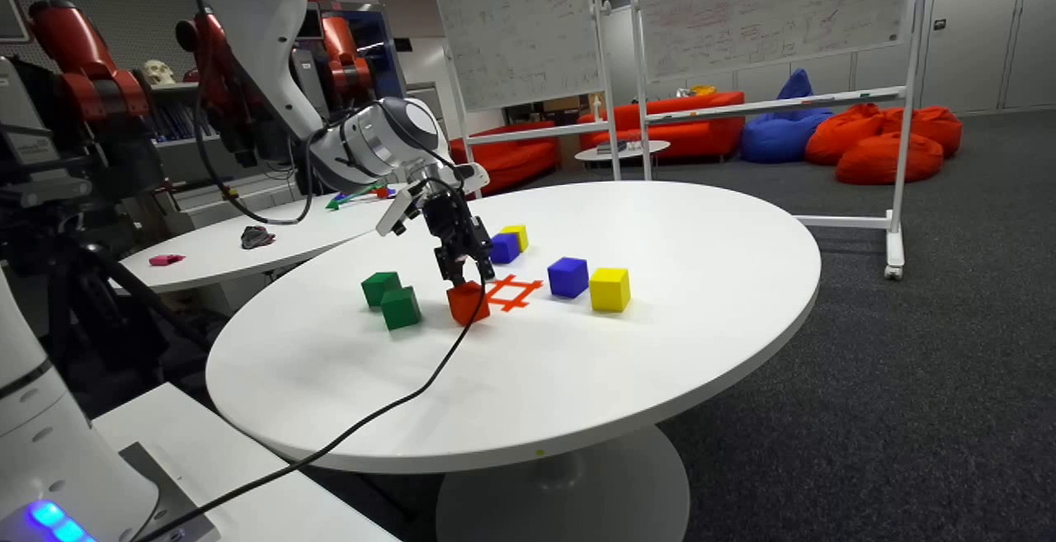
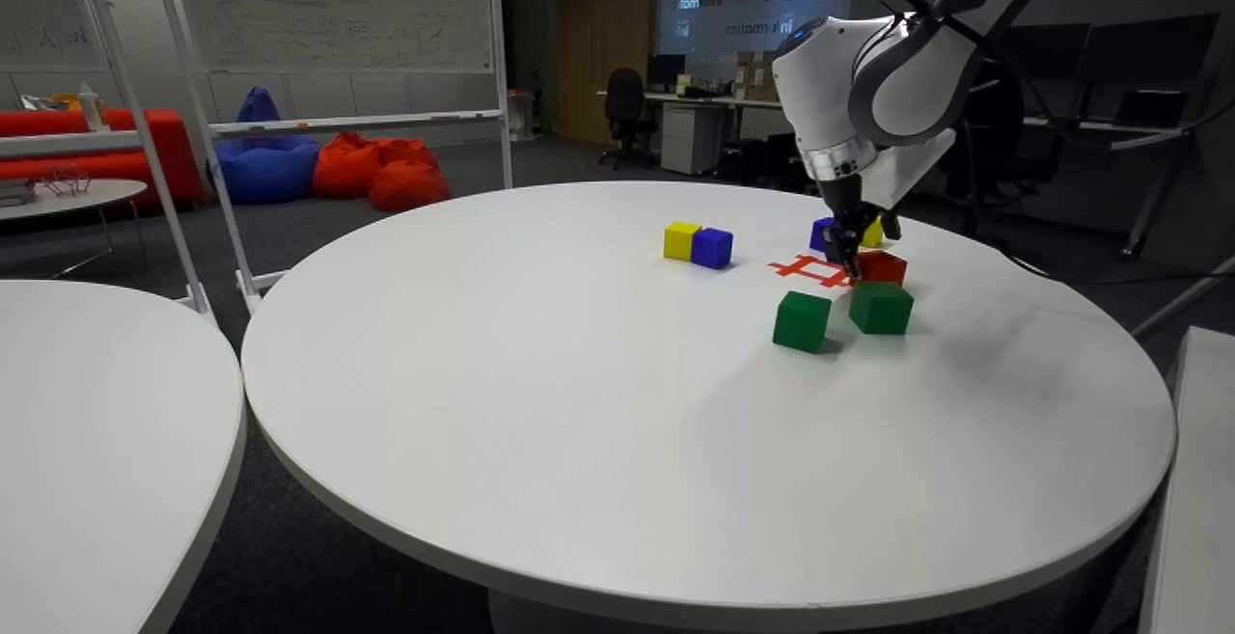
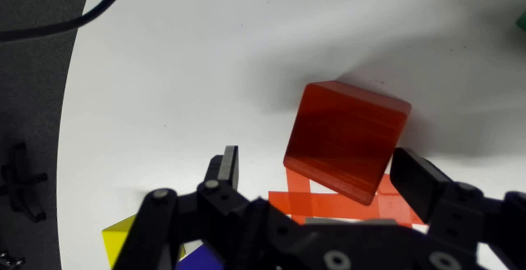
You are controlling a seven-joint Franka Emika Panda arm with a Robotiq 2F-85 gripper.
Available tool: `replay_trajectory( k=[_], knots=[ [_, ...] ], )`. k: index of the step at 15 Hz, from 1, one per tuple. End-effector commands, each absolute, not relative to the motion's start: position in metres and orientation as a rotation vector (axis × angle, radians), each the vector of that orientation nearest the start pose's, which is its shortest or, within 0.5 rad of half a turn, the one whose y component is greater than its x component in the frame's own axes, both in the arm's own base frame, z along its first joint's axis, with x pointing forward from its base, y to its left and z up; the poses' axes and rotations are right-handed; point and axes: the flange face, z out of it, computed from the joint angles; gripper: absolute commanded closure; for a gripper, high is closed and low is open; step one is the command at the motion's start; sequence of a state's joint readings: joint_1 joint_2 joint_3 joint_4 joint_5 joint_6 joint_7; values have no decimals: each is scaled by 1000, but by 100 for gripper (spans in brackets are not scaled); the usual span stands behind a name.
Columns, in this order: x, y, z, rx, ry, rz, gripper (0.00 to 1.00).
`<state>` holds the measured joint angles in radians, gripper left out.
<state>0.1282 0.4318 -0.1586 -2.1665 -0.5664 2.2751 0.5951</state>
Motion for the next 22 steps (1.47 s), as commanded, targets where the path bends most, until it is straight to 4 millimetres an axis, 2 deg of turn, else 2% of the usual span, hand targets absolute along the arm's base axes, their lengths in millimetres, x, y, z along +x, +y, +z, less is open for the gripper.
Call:
replay_trajectory(
  k=[1, 5, 9, 19, 22],
  knots=[
    [525, -27, 180, 2620, -219, -236, 0],
    [512, -17, 193, 2620, -197, -195, 0],
    [503, -16, 199, 2626, -212, -183, 0],
    [473, -42, 191, 2655, -281, -205, 0],
    [469, -44, 186, 2646, -263, -222, 0]
  ],
)
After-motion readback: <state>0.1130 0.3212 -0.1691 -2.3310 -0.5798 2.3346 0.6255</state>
